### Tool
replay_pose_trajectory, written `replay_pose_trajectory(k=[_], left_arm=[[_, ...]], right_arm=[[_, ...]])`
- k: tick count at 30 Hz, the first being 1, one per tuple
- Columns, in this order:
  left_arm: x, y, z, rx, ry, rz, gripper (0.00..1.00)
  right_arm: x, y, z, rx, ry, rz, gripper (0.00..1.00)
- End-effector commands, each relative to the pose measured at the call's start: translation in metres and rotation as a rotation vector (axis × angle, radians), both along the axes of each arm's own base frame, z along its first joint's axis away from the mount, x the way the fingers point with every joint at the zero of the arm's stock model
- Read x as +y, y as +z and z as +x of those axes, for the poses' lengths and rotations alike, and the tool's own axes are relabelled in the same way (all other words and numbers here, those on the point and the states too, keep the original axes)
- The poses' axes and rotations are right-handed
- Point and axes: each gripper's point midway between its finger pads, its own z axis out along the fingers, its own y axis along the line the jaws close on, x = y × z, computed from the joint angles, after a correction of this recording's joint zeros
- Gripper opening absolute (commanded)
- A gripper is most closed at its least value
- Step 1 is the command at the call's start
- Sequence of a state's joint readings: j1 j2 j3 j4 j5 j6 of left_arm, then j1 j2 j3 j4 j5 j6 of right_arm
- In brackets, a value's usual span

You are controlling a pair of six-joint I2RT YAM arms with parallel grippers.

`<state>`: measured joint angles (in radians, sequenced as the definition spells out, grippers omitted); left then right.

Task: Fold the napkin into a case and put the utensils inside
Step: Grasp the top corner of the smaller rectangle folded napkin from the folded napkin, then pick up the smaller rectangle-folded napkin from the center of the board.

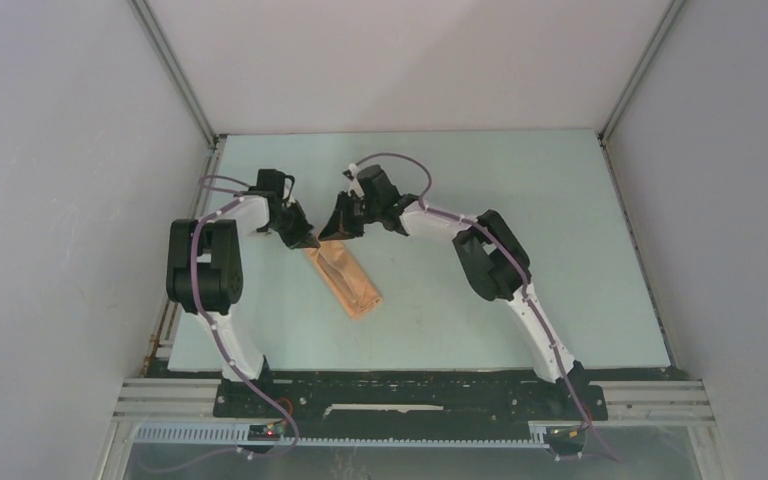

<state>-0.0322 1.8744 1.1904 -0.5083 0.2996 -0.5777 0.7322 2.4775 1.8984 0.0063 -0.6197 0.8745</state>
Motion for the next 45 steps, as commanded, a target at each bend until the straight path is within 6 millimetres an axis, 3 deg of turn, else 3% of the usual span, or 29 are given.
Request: replay_pose_trajectory(k=[1, 4, 6, 7, 10, 14, 18, 22, 24, 29, 34, 39, 42, 45], left_arm=[[0.008, 0.021, 0.003, -0.047, -0.011, 0.057, 0.0], [0.012, 0.052, 0.008, -0.112, -0.013, 0.081, 0.11], [0.013, 0.073, 0.005, -0.16, -0.019, 0.084, 0.18], [0.014, 0.083, 0.002, -0.186, -0.022, 0.09, 0.22], [0.021, 0.104, -0.015, -0.252, -0.021, 0.129, 0.34], [0.029, 0.101, -0.05, -0.254, -0.024, 0.133, 0.39], [0.055, 0.095, -0.077, -0.258, 0.033, 0.171, 0.4], [0.07, 0.097, -0.093, -0.28, 0.082, 0.165, 0.41], [0.071, 0.098, -0.096, -0.295, 0.088, 0.17, 0.41], [0.08, 0.106, -0.096, -0.33, 0.123, 0.183, 0.41], [0.09, 0.109, -0.098, -0.352, 0.159, 0.199, 0.41], [0.089, 0.11, -0.097, -0.364, 0.156, 0.192, 0.41], [0.087, 0.109, -0.096, -0.365, 0.152, 0.183, 0.41], [0.087, 0.11, -0.096, -0.371, 0.151, 0.183, 0.4]], right_arm=[[-0.011, 0.096, -0.011, -0.142, 0.067, 0.068, 0.14], [-0.025, 0.104, -0.038, -0.208, 0.162, 0.031, 0.36], [-0.04, 0.091, -0.057, -0.312, 0.223, -0.084, 0.5], [-0.052, 0.071, -0.063, -0.371, 0.227, -0.191, 0.56], [-0.074, 0.049, -0.079, -0.619, 0.298, -0.404, 0.68], [-0.074, 0.034, -0.104, -0.817, 0.393, -0.628, 0.73], [-0.076, 0.024, -0.103, -0.886, 0.371, -0.818, 0.8], [-0.068, 0.014, -0.107, -0.936, 0.386, -0.914, 0.96], [-0.06, 0.009, -0.111, -0.948, 0.403, -0.94, 0.97], [-0.051, -0.015, -0.101, -0.944, 0.374, -1.017, 0.93], [-0.05, -0.028, -0.097, -0.911, 0.292, -1.071, 0.79], [-0.054, -0.033, -0.097, -0.901, 0.23, -1.102, 0.55], [-0.056, -0.033, -0.094, -0.897, 0.21, -1.118, 0.46], [-0.057, -0.027, -0.093, -0.895, 0.185, -1.113, 0.19]])
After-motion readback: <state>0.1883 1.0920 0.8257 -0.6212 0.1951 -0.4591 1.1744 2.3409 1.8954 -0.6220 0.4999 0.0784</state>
